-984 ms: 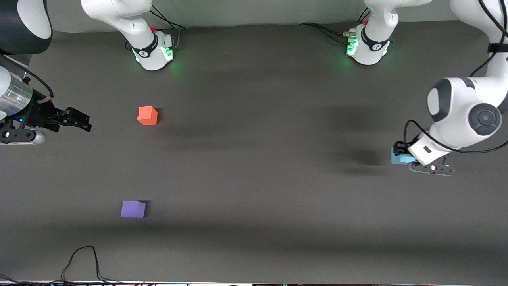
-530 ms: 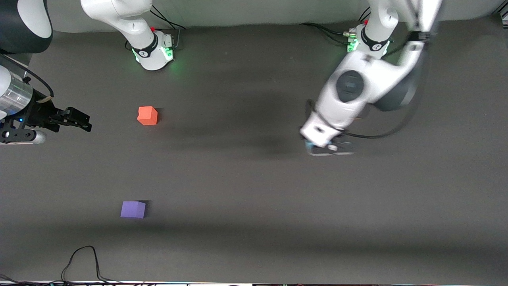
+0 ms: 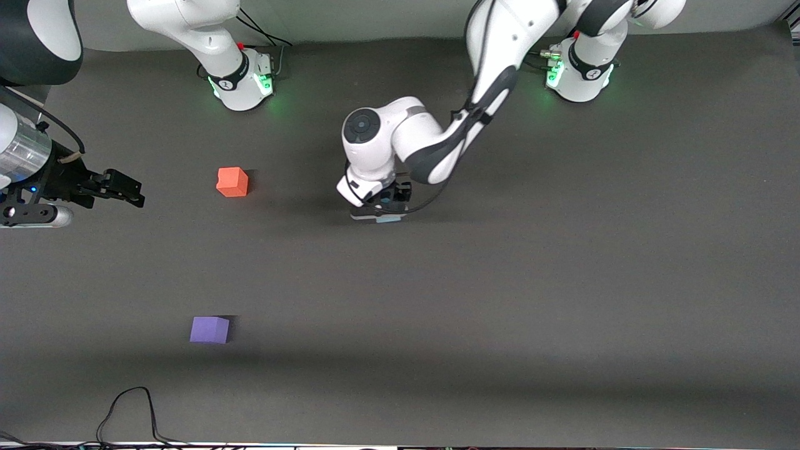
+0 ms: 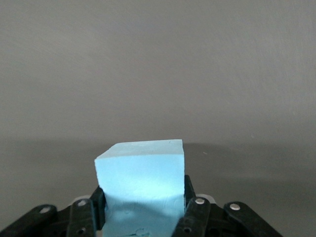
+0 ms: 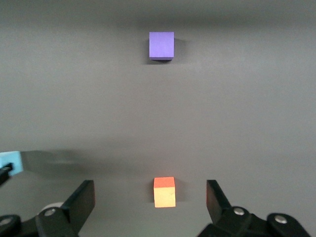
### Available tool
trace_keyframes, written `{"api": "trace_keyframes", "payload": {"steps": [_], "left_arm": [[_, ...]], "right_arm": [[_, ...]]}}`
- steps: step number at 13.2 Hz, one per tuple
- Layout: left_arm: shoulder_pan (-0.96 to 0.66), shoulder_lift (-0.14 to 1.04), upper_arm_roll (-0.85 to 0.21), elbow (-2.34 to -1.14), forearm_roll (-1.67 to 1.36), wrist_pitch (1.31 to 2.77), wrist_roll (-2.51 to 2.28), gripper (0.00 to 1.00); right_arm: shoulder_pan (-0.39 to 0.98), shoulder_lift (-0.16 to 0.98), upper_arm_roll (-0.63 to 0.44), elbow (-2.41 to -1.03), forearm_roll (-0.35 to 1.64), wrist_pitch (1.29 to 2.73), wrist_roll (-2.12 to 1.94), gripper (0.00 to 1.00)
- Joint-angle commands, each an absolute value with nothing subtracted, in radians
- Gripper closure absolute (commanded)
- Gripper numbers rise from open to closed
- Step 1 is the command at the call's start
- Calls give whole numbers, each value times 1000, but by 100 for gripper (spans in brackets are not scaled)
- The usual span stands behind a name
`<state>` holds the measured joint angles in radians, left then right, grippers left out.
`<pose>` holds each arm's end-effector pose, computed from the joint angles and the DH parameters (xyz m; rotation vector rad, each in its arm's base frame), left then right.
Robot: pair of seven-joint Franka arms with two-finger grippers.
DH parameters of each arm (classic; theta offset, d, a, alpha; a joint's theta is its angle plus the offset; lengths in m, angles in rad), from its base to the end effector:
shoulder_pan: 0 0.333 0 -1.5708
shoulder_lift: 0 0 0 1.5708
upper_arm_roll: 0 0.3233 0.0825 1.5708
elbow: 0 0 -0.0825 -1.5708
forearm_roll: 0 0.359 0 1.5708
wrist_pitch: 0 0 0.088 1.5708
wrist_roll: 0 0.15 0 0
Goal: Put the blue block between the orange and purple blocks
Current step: 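Carry the blue cube with the left gripper to the table middle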
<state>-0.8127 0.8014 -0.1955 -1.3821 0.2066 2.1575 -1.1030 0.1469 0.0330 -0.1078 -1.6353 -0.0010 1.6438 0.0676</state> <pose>0.4165 -0.5835 0.2146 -3.1177 -0.0575 -0.0351 0.5423 0.0219 0.5486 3.1352 -0.0445 -0.0377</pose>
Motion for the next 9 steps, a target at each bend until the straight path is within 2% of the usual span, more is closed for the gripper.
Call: {"api": "trace_keyframes", "payload": {"steps": [1,2,3,4,7,9], "left_arm": [[-850,863,-176,-1330,244,2196,-1132,53],[-856,871,-176,-1331,248,2210,-1132,51],[-856,876,-176,-1333,250,2218,-1131,38],[-856,876,-176,-1333,252,2218,-1128,3],[-835,835,-175,-1330,252,2191,-1120,0],[-751,732,-195,-1335,233,2075,-1091,0]], "right_arm": [[144,41,-110,-1623,17,1637,71,0],[144,40,-110,-1623,17,1637,71,0],[144,41,-110,-1624,17,1637,71,0],[144,41,-110,-1623,17,1637,71,0],[144,40,-110,-1624,17,1637,71,1],[144,40,-110,-1624,17,1637,71,2]]}}
